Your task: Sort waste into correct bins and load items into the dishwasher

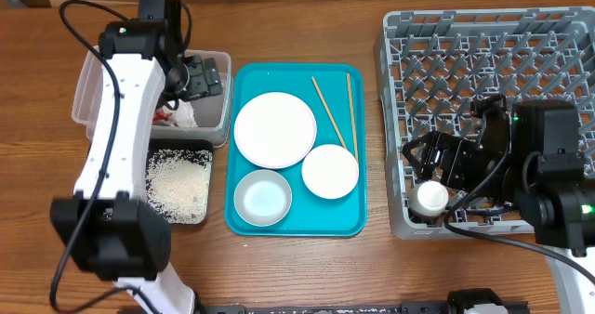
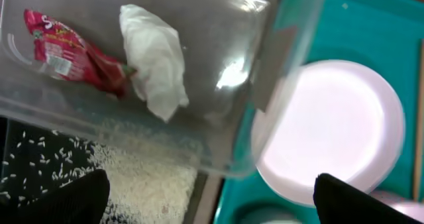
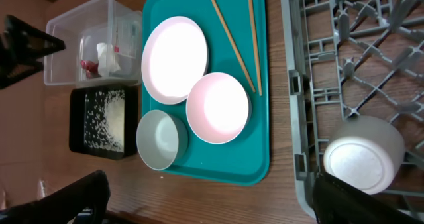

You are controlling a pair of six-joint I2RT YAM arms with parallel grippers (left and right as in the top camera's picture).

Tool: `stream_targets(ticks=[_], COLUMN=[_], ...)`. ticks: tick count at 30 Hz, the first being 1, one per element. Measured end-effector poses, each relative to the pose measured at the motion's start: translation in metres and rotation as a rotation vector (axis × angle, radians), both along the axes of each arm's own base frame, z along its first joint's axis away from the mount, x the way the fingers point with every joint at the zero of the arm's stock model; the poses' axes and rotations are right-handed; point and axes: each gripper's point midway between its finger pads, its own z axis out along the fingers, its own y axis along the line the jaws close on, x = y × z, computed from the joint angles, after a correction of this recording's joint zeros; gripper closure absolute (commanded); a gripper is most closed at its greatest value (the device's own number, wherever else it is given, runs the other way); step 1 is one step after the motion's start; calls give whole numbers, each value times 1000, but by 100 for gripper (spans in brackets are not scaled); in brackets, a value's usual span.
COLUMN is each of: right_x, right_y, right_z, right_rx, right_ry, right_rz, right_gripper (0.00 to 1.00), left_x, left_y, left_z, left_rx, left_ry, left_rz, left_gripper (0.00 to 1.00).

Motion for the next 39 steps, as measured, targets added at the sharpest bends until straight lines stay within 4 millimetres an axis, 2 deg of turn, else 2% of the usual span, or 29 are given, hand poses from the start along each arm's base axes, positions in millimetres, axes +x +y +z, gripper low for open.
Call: stream_targets(ticks=[5, 7, 10, 11, 12, 14, 18, 22, 30, 32, 35, 37, 39], right_x=[0, 0, 0, 0, 0, 0, 0, 0, 0, 0, 0, 0, 0], right_y=[0, 0, 0, 0, 0, 0, 0, 0, 0, 0, 0, 0, 0], right_z=[0, 0, 0, 0, 0, 0, 0, 0, 0, 0, 0, 0, 0], right_rx=[0, 0, 0, 1, 0, 0, 1, 1, 1, 0, 0, 0, 0], right_ry=[0, 0, 1, 0, 0, 0, 1, 0, 0, 0, 0, 0, 0], right_rz=[0, 0, 0, 0, 0, 0, 0, 0, 0, 0, 0, 1, 0], right_gripper=[0, 0, 0, 0, 0, 0, 0, 0, 0, 0, 0, 0, 0], left_x=[-39, -67, -101, -118, -122, -144, -160, -169, -169, -161, -137, -128, -127], left_y=[-34, -49, -64, -68, -68, -68, -69, -67, -68, -67, -69, -65, -56], left_z=[69, 102, 136, 149, 151, 162, 177, 184, 185, 191, 217, 229, 230], left_rx=[3, 4, 11, 15, 16, 21, -2, -17, -14, 6, 29, 46, 63], left_ry=[-135, -208, -294, -323, -327, -354, -414, -445, -448, -495, -673, -781, -845], left_rz=[-148, -212, -296, -327, -332, -360, -380, -382, -390, -386, -393, -384, -361], left_gripper=[0, 0, 0, 0, 0, 0, 0, 0, 0, 0, 0, 0, 0])
